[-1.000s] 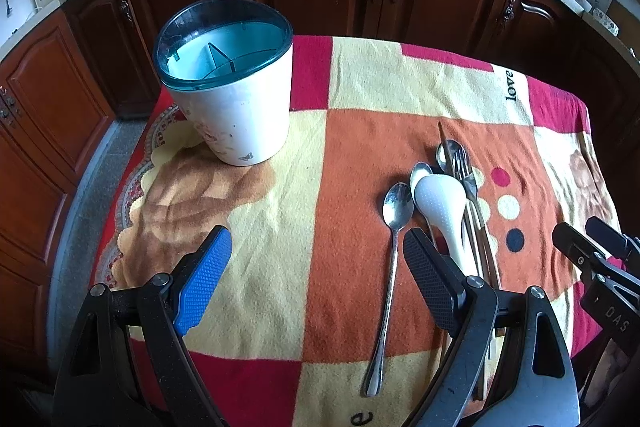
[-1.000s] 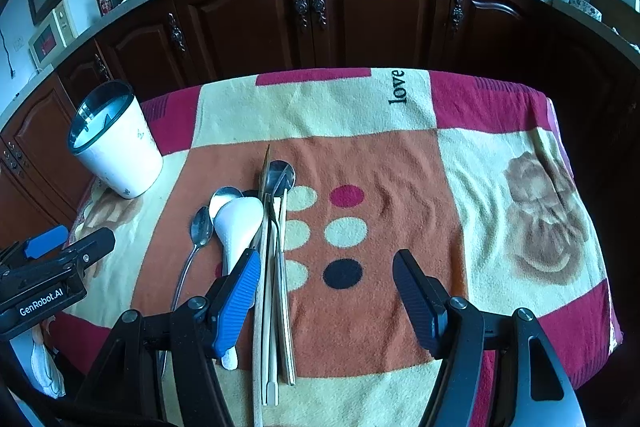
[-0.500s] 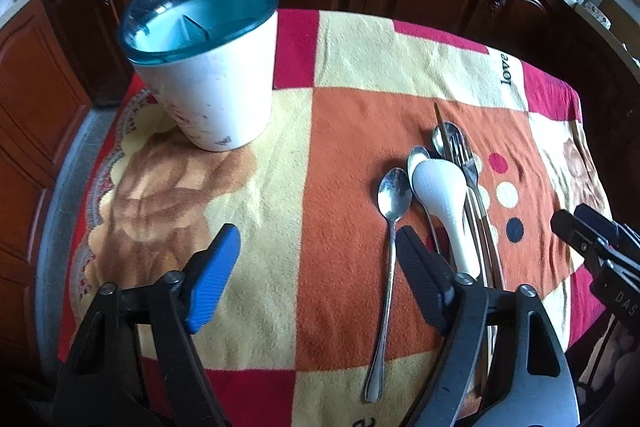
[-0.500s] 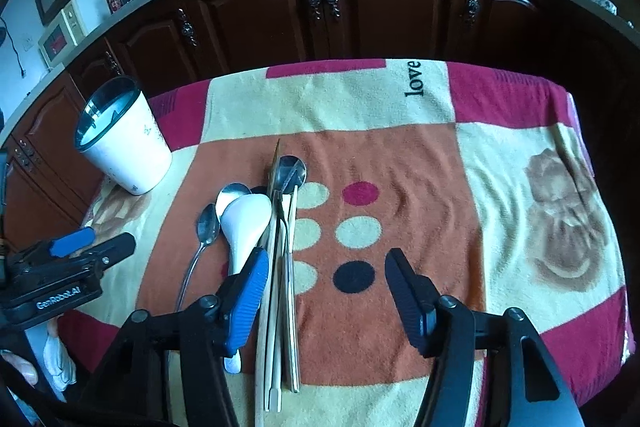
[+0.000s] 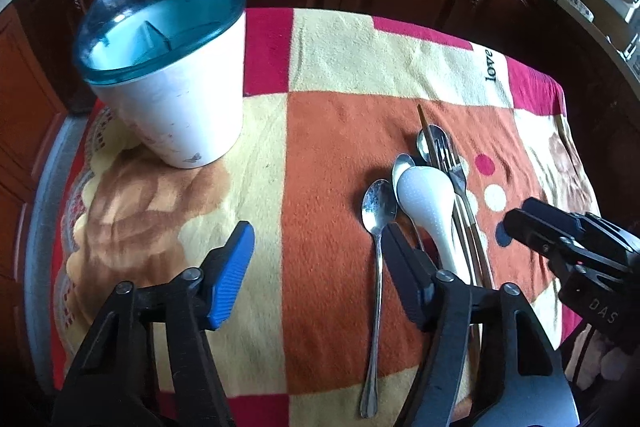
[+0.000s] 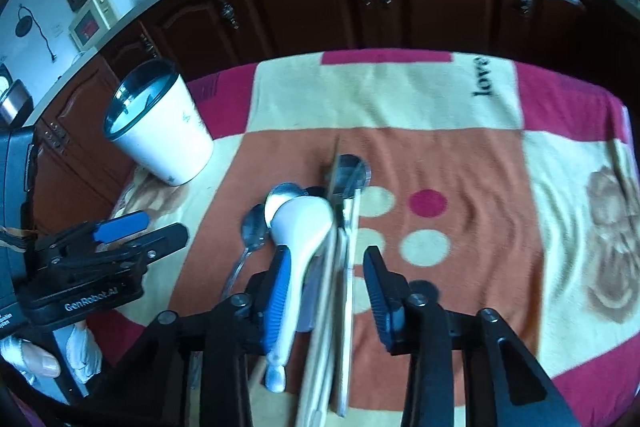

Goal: Organize utensils

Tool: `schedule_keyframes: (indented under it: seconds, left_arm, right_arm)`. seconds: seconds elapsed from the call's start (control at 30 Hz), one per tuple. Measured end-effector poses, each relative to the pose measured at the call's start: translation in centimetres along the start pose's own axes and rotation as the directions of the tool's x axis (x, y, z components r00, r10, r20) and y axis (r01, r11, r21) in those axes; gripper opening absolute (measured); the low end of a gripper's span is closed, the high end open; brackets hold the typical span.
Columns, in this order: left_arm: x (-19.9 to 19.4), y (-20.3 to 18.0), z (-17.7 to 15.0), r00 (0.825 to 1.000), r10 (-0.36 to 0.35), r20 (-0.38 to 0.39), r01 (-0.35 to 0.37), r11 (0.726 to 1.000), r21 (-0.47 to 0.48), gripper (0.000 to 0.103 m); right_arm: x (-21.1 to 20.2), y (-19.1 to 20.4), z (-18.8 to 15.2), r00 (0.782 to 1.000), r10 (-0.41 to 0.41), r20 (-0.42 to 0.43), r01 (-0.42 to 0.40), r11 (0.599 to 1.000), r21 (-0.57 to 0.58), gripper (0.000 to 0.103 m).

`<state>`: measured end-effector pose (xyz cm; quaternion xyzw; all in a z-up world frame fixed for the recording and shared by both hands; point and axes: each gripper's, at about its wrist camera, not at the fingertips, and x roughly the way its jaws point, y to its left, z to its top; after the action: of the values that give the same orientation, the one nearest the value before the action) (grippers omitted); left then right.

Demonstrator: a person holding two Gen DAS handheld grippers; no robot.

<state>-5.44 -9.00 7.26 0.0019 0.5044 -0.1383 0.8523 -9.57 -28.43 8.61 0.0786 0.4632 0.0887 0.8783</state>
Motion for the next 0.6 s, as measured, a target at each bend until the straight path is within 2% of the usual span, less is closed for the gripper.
schedule_keyframes:
  seconds: [0.2, 0.3, 0.47, 0.6]
  left_arm:
    - [1.8, -0.2, 0.9, 1.000, -0.002, -0.012, 0.003, 1.000, 0.030, 0.064]
    - [2.8, -0.5, 1.4, 0.999, -0.024, -0.022, 0.025, 0.998, 0.051, 0.064]
    - [4.6, -1.3, 2.0, 0.998, -0.033, -0.047, 0.039, 0.992, 0.119, 0.064]
    - [5.9, -2.1, 2.1, 0.993, -0.079, -0.090, 0.095, 0.978, 0.184, 0.064]
  right_arm:
    - [2.3, 0.8, 0.5, 0.998, 0.026, -0.052, -0.027, 0.999, -0.020, 0.035]
    - [3.2, 1.0, 0.5, 0.996, 0.036, -0.078, -0.038, 0.999, -0.025, 0.035]
    - [4.2, 1.0, 0.5, 0.992, 0.045, -0.115, -0.048, 0.999, -0.021, 0.035]
    - [4.4, 0.9, 0.4, 0.990, 0.054, -0.127, -0.057, 0.998, -0.021, 0.038]
